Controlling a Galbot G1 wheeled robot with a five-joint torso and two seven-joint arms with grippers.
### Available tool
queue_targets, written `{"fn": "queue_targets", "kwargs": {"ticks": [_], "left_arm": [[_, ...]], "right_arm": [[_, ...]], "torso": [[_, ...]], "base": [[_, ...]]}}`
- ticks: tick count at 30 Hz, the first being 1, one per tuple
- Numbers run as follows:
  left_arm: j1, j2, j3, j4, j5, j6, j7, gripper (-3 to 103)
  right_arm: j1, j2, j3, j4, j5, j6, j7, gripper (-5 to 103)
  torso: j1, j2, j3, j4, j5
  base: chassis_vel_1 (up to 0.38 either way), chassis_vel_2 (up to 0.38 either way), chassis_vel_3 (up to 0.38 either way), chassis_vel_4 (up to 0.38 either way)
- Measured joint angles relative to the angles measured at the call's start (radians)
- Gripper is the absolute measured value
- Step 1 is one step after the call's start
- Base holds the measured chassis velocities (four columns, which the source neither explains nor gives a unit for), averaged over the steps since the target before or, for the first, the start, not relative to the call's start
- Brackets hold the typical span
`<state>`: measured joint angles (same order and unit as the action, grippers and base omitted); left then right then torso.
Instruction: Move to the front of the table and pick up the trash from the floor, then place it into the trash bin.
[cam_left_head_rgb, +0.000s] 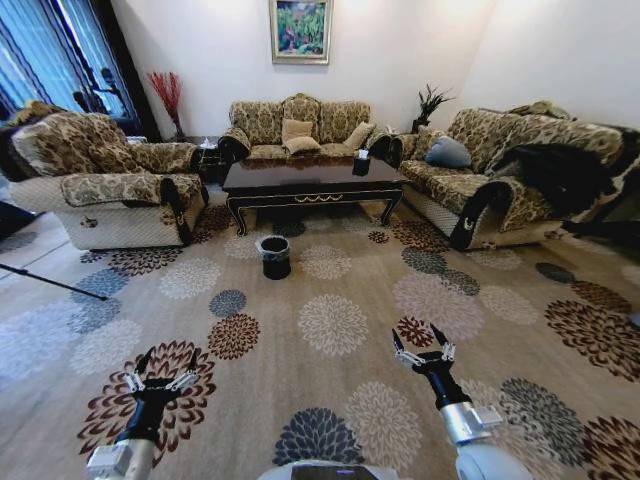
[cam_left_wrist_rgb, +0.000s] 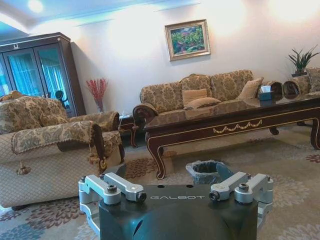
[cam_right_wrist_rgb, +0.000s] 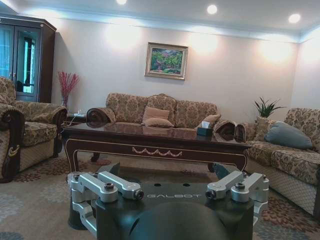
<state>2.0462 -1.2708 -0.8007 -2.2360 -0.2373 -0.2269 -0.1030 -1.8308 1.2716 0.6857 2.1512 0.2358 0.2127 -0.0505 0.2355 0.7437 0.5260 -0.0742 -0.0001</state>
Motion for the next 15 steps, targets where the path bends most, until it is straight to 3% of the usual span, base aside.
{"fn": "queue_targets", "kwargs": {"ticks": [15], "left_arm": [[0.000,0.000,0.000,0.000,0.000,0.000,0.000,100]], "right_arm": [[0.000,0.000,0.000,0.000,0.000,0.000,0.000,100]], "torso": [[0.029,0.068,0.039,0.0000,0.0000]], "base": [[0.000,0.000,0.000,0.000]]}}
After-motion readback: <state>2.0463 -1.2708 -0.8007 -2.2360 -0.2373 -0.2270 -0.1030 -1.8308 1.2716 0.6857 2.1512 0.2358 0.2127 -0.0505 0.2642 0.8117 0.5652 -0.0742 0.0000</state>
